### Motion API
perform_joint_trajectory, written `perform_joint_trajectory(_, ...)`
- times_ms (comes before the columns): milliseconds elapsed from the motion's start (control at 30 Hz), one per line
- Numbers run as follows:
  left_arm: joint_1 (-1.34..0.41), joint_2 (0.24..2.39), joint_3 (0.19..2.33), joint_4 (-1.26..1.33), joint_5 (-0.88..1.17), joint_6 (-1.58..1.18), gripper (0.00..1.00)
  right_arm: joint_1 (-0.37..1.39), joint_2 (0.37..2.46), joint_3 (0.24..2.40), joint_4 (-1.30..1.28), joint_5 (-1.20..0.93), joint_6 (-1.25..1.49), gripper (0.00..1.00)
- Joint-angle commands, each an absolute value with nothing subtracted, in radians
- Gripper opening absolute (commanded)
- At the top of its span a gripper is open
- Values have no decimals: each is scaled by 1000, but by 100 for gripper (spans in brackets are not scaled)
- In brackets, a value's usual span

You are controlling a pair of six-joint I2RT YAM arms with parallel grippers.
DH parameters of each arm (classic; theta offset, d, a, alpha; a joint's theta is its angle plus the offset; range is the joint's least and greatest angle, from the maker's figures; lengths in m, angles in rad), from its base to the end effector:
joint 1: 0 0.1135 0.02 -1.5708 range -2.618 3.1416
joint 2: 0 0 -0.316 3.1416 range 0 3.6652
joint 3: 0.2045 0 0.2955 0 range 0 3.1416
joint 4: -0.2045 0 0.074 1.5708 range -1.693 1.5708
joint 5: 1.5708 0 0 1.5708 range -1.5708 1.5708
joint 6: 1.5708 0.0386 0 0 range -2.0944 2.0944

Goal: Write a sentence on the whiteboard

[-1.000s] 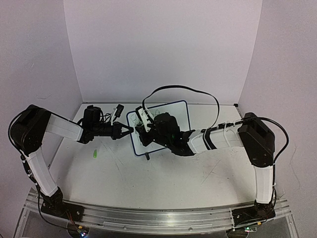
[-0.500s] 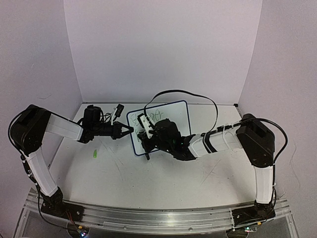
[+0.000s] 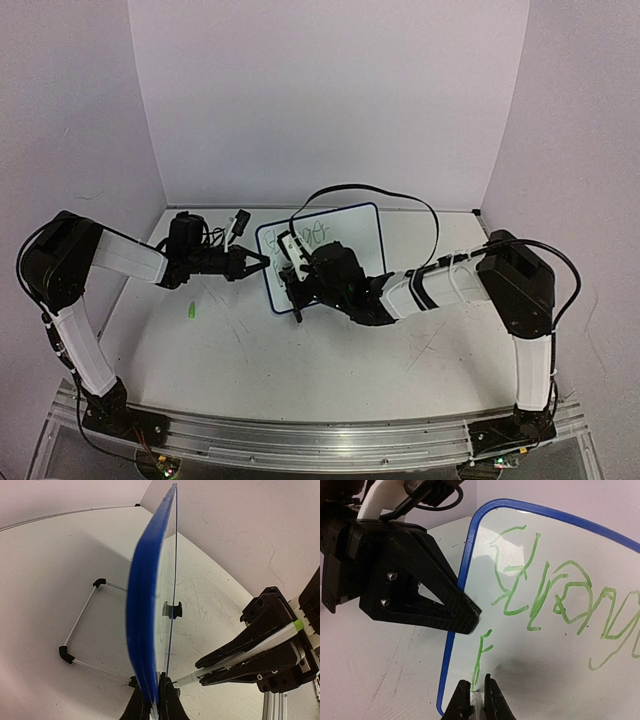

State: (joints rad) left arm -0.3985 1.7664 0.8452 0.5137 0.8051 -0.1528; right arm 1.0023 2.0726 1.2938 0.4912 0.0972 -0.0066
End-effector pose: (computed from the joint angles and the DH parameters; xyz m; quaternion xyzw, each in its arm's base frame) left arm 0.3548 -0.1796 0.1894 0.3078 0.7366 -0.4526 0.3973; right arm 0.2874 0.4428 0.1981 -0.3613 0.7146 0.2513 0.5438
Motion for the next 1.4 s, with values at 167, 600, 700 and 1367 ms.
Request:
perform_joint_trajectory(167,-387,1786,864,471,696,-51,0,979,1953,1303,522,126,-46,0)
perform_joint_trajectory(600,-387,1776,862,471,695,-49,0,979,2061,1401,490,-28,-8,0)
perform_joint_trajectory(700,-387,1779,864,470,696,-49,0,979,2073,1413,486,-29,5,0)
perform_joint_trajectory(1367,-387,1776,866,468,691,-42,0,979,2075,1405,451,199,23,0)
